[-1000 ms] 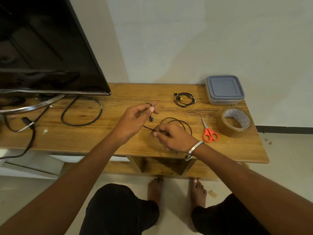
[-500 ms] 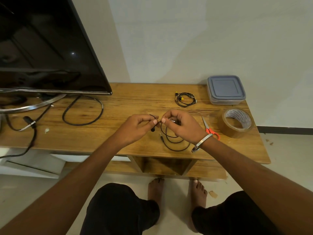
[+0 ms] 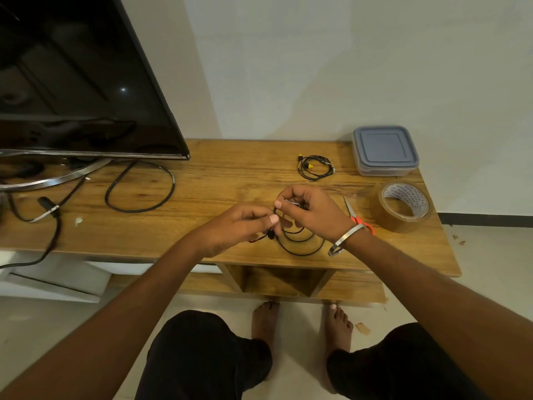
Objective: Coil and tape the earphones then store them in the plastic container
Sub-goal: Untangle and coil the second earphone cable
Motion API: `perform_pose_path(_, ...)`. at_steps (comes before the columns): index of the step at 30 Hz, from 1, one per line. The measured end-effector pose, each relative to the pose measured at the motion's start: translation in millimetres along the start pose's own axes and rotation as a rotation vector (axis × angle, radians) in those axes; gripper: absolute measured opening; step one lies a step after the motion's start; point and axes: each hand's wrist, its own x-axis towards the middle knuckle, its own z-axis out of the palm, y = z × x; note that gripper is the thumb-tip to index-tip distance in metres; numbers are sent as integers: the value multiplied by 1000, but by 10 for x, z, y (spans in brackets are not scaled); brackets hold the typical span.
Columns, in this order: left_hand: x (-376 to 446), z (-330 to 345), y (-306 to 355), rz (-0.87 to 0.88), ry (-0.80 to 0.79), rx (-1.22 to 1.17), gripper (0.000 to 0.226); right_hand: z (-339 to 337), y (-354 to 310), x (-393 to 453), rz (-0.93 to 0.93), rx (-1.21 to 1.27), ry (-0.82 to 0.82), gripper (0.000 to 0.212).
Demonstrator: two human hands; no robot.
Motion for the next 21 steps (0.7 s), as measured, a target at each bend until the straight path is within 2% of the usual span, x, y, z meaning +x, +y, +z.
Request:
perform_pose_path(5,-50,-33,-4,37,-7,-293,26,8,56,19,43,189,1,7)
perform_pose_path(12,-44,-50,-2,112,-47,-578,26,75,81,25,24,230,22,17)
perform_pose_path(17,-34,-86,74,184,36,-721,25,134,213,-28,40,190,-6,22)
perform_pose_path(21,-7,-92,141,217,124,-722,26,241,227,-71,48,101,-35,26)
